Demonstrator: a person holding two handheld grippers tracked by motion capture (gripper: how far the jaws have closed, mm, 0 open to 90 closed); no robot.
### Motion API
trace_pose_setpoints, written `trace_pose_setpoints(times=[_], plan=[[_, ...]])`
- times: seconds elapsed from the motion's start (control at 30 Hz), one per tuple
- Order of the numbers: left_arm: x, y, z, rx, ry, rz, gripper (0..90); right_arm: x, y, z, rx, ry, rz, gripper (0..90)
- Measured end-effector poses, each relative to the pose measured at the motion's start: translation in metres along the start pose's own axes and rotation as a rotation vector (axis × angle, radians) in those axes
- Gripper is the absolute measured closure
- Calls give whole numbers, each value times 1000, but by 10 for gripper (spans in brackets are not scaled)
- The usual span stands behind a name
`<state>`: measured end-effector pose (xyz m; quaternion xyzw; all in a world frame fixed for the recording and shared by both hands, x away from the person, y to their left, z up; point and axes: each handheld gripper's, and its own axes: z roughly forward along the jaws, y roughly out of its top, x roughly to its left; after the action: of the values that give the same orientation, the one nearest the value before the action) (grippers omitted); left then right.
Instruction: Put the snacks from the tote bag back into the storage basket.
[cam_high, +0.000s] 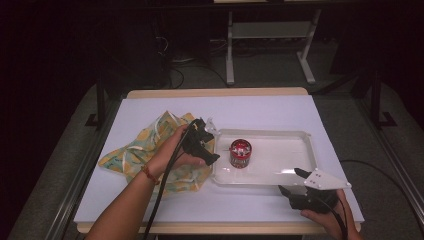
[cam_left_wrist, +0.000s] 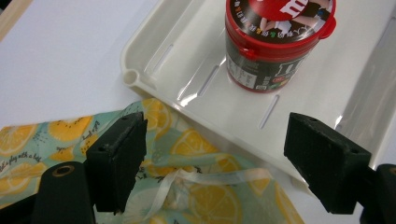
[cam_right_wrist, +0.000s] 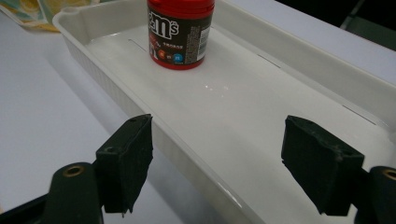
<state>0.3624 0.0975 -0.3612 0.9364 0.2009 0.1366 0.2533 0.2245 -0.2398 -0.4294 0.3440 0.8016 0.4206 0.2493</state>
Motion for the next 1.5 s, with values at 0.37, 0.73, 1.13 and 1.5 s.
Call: trace_pose_setpoints(times=[0.37,0.73,1.13,1.5], plan=[[6,-20,-2,2,16,-13,209,0,0,0,-1,-1,1,243],[6,-29,-7,-11,25,9,204,1,1,0,1,0,-3,243],[10,-41,-9,-17,44,8,204,1,1,0,0,-2,-2,243],[10,-52,-15,-66,40,21,198,1,1,0,2,-1,-4,243]])
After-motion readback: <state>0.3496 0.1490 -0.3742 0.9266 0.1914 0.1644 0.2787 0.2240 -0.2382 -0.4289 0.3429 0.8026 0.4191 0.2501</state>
